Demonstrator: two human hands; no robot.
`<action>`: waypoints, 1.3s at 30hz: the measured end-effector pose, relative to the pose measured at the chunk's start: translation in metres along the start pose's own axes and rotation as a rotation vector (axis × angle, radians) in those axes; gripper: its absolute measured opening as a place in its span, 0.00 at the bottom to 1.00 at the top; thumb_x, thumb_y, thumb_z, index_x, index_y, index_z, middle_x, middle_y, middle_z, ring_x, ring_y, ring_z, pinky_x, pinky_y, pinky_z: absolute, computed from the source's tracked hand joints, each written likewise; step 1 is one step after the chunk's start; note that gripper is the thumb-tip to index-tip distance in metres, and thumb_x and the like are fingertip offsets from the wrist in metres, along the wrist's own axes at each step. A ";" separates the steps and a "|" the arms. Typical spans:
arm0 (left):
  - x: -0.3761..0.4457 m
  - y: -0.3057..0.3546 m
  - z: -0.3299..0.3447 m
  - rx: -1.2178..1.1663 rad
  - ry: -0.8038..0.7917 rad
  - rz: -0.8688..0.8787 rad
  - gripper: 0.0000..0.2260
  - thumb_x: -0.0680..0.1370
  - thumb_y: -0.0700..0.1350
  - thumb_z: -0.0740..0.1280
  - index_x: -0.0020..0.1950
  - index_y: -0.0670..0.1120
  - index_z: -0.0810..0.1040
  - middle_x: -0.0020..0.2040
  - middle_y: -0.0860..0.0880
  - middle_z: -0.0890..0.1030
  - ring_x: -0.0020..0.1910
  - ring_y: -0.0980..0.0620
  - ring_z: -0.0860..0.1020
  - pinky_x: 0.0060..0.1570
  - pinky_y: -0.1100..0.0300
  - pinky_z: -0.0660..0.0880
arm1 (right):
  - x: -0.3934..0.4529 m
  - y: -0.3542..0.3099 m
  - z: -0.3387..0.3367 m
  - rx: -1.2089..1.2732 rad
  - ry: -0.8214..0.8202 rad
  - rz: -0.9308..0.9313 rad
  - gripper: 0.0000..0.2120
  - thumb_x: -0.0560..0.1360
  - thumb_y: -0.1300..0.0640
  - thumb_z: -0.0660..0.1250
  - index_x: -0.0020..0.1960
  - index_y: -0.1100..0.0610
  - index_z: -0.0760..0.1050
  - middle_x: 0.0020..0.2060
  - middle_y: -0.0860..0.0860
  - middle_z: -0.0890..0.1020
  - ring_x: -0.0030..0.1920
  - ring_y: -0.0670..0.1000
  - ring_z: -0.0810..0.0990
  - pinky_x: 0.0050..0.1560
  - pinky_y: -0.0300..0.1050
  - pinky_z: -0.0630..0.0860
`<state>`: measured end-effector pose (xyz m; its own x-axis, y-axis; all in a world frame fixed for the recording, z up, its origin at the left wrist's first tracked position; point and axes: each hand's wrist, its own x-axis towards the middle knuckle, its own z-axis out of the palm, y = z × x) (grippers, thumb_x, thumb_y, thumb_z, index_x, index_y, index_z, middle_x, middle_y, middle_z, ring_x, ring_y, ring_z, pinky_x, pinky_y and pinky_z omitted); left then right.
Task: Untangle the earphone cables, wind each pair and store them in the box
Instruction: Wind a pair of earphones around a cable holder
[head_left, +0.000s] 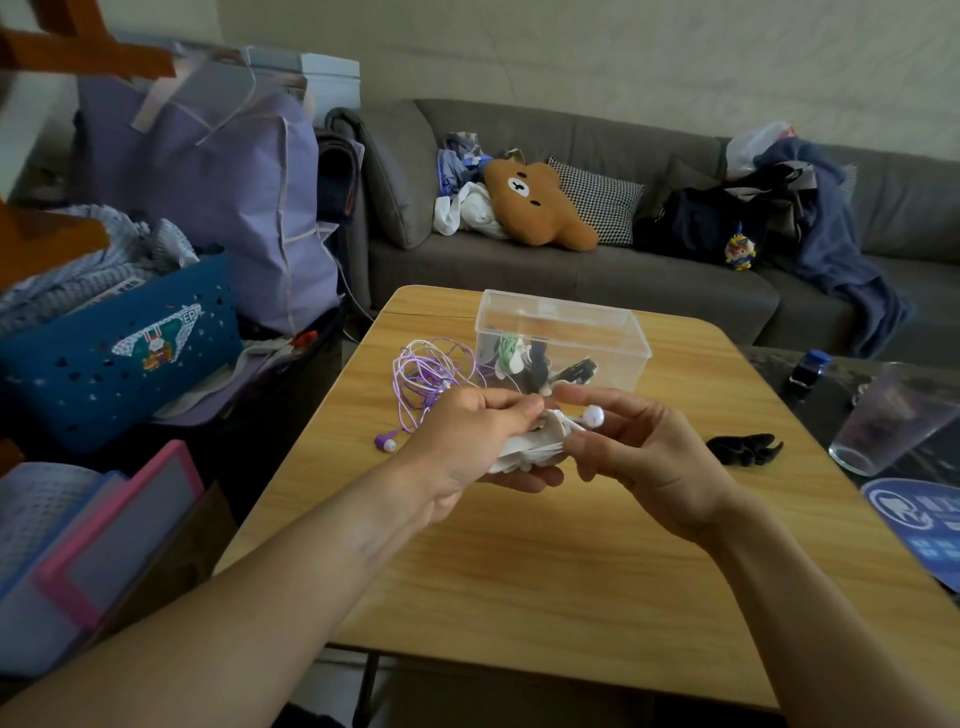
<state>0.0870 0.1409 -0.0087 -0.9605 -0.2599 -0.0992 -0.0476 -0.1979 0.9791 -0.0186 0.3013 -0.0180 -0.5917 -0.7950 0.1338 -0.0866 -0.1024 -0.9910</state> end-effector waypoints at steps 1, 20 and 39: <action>0.001 -0.001 0.001 0.003 0.024 0.015 0.09 0.82 0.42 0.65 0.52 0.39 0.83 0.47 0.34 0.84 0.39 0.36 0.83 0.32 0.57 0.82 | -0.001 0.001 -0.001 -0.053 0.011 -0.010 0.18 0.70 0.60 0.74 0.59 0.57 0.83 0.44 0.57 0.85 0.41 0.53 0.79 0.42 0.44 0.78; 0.013 -0.004 0.001 0.013 0.321 0.237 0.21 0.64 0.52 0.77 0.47 0.37 0.84 0.41 0.40 0.85 0.37 0.44 0.85 0.36 0.56 0.82 | 0.004 0.005 0.045 -0.358 0.541 -0.242 0.06 0.77 0.58 0.71 0.52 0.54 0.86 0.37 0.47 0.87 0.36 0.47 0.85 0.38 0.40 0.81; 0.009 -0.002 -0.018 0.706 0.115 0.270 0.13 0.83 0.55 0.59 0.53 0.48 0.77 0.33 0.55 0.76 0.30 0.60 0.74 0.33 0.60 0.69 | 0.002 0.008 0.066 -0.143 0.523 -0.209 0.04 0.77 0.61 0.71 0.48 0.55 0.84 0.38 0.51 0.87 0.38 0.47 0.84 0.41 0.39 0.80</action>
<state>0.0838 0.1216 -0.0149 -0.9308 -0.3181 0.1801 -0.0161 0.5278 0.8492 0.0321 0.2597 -0.0264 -0.8647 -0.3615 0.3487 -0.3298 -0.1150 -0.9370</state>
